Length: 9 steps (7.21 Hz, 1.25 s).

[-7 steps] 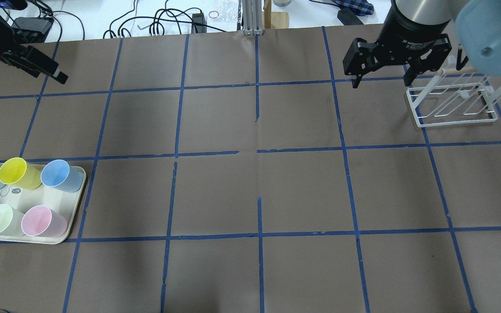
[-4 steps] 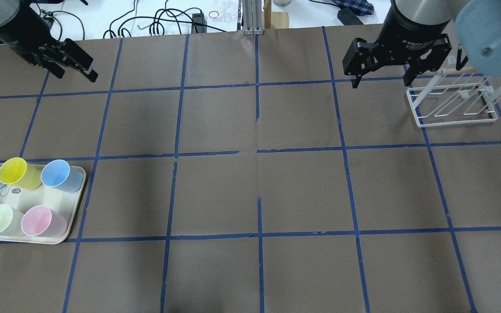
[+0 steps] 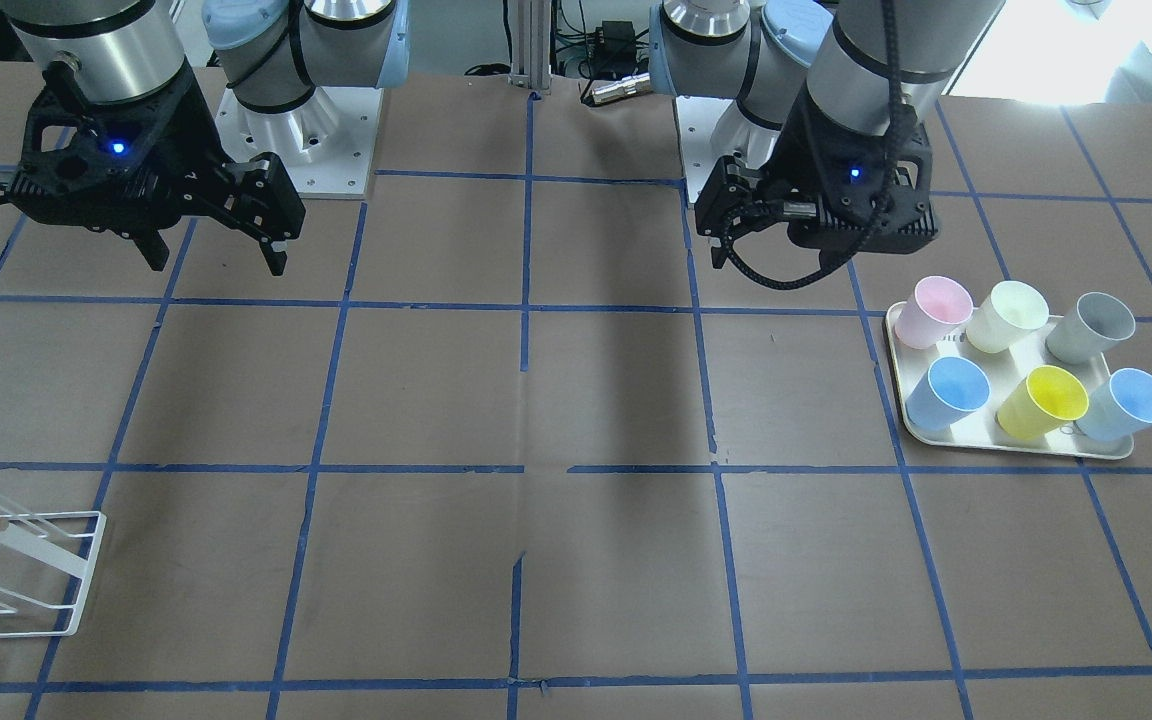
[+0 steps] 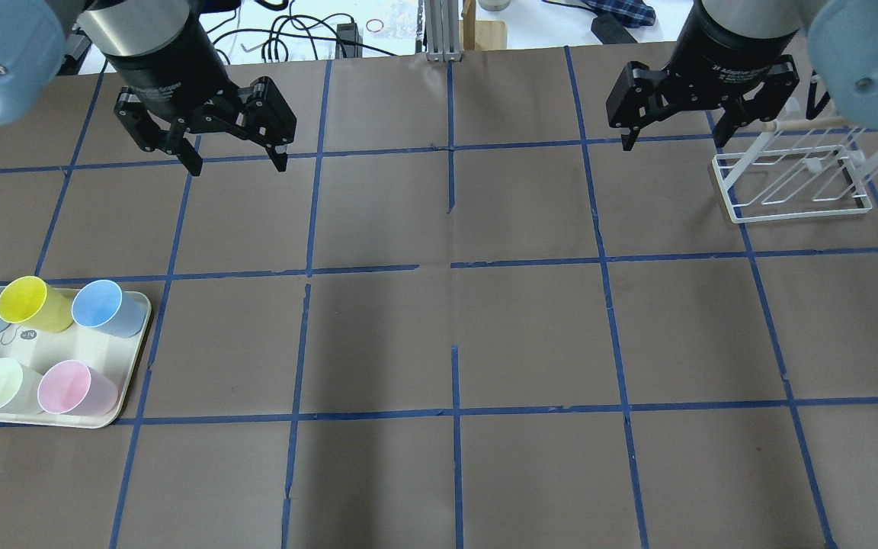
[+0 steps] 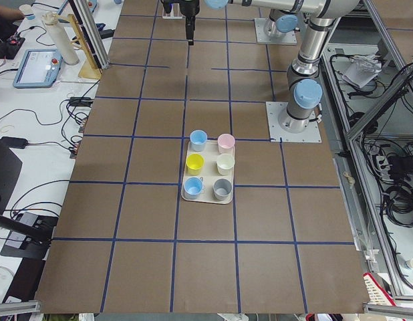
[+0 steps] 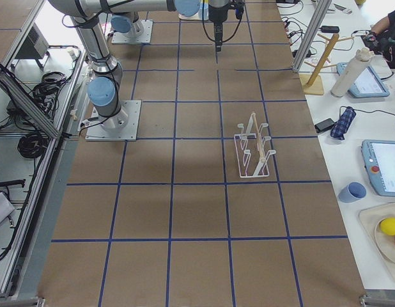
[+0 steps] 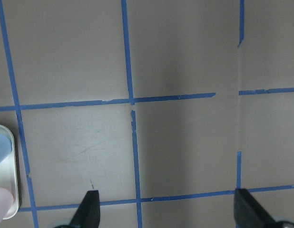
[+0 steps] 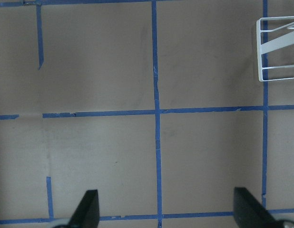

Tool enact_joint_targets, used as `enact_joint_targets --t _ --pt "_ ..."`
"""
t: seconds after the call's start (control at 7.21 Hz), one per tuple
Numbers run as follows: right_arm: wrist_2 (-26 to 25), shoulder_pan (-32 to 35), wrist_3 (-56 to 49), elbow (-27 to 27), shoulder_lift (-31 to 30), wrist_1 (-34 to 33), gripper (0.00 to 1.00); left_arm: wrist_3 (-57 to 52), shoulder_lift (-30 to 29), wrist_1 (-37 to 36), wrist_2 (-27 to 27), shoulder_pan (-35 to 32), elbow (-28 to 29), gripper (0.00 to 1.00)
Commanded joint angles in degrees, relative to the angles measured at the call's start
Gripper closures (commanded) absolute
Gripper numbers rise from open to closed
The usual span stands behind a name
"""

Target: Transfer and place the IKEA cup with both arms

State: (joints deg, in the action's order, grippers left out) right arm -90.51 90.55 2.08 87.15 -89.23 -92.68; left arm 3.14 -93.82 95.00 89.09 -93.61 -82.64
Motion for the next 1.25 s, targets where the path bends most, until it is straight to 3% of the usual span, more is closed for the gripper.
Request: enact_joint_targets --t 0.0,0.14,0.28,0.56,1.11 --pt "0.1 -1.0 -0.1 -0.9 0.0 0.7 0.00 -0.2 0.0 -0.5 1.7 1.1 -0.3 0.00" --pt "0.1 -1.0 -0.1 -0.9 0.0 1.2 0.00 -0.7 1.4 0.4 1.6 3.5 -0.4 0.00" --pt "0.1 -1.0 -0.1 -1.0 -0.1 1.4 0.00 0.3 3.8 5.8 0.9 3.4 0.5 0.00" --pt "0.1 -1.0 -0.1 -0.9 -0.1 1.4 0.00 -1.2 3.6 4.0 1.2 5.7 0.2 0.00" --pt "0.1 -0.6 -0.1 -0.8 -0.1 1.4 0.00 -1.2 3.6 1.9 1.1 4.1 0.2 0.00"
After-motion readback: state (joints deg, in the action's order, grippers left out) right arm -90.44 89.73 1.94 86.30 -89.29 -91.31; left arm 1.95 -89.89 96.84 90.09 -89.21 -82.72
